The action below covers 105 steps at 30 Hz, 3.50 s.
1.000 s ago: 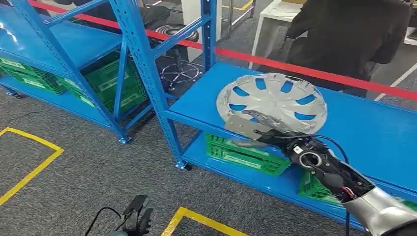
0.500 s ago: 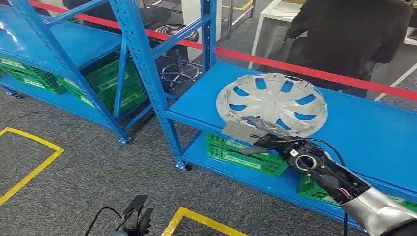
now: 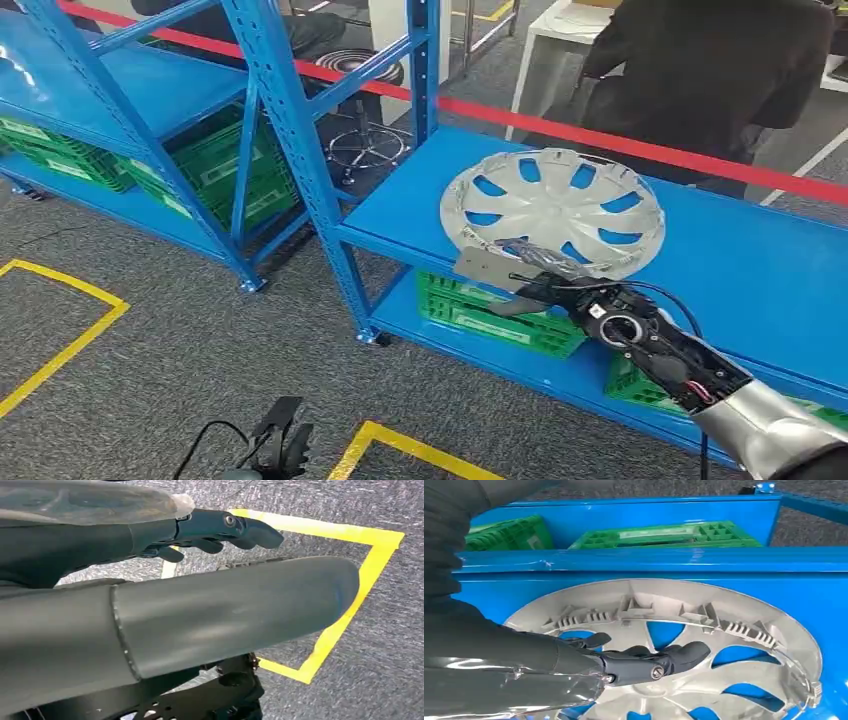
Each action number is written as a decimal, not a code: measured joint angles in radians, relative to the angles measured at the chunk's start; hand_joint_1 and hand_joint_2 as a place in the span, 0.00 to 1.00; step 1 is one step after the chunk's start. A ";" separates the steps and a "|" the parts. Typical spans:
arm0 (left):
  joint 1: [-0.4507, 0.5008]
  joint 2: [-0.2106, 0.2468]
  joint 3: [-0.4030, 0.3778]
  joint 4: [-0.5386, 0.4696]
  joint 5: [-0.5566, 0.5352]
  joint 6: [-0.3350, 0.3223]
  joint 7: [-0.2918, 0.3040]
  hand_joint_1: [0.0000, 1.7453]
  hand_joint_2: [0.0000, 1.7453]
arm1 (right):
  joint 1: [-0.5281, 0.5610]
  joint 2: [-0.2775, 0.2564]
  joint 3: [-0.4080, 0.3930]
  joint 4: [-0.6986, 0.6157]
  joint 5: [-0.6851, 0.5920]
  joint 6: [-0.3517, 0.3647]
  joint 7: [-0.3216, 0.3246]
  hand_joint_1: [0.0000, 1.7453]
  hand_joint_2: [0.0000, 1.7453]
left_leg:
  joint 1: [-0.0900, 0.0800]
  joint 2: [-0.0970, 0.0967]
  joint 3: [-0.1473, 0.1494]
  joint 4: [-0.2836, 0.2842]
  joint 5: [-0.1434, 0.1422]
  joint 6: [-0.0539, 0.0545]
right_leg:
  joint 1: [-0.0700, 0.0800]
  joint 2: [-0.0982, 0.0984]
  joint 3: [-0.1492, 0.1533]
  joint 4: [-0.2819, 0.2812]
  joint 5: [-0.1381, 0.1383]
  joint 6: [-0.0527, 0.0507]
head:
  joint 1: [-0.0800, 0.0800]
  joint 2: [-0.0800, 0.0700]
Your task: Take the parts from the cabinet and place them on the table.
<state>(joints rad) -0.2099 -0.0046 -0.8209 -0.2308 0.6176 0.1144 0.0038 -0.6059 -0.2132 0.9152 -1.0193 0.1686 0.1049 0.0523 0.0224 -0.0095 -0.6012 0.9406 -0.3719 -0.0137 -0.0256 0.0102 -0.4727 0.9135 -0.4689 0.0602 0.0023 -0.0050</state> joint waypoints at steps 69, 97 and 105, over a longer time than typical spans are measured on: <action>-0.001 0.011 -0.053 0.001 0.014 -0.027 -0.017 0.00 0.00 | -0.077 0.001 0.079 0.319 -0.028 0.006 -0.099 0.00 1.00 | 0.000 0.000 0.010 0.000 0.001 0.000 | 0.000 0.000 0.009 0.000 0.000 0.000 | 0.000 0.000; -0.001 0.012 -0.054 0.001 0.019 -0.030 -0.018 0.00 0.00 | -0.083 0.003 0.084 0.353 -0.013 -0.030 -0.097 1.00 1.00 | 0.000 0.000 0.012 0.000 0.001 0.000 | 0.000 0.000 0.010 0.000 0.000 0.000 | 0.000 0.000; -0.001 0.014 -0.054 0.001 0.033 -0.031 -0.021 0.00 0.00 | -0.081 0.003 0.081 0.360 -0.014 -0.034 -0.106 1.00 1.00 | 0.000 0.000 0.012 0.000 0.001 0.000 | 0.000 0.000 0.010 0.000 0.000 0.000 | 0.000 0.000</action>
<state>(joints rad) -0.2109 0.0095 -0.8751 -0.2300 0.6508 0.0835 -0.0168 -0.6869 -0.2102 0.9964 -0.6588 0.1541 0.0713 -0.0534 0.0226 -0.0091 -0.5895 0.9401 -0.3713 -0.0139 -0.0255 0.0102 -0.4625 0.9131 -0.4688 0.0598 0.0019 -0.0050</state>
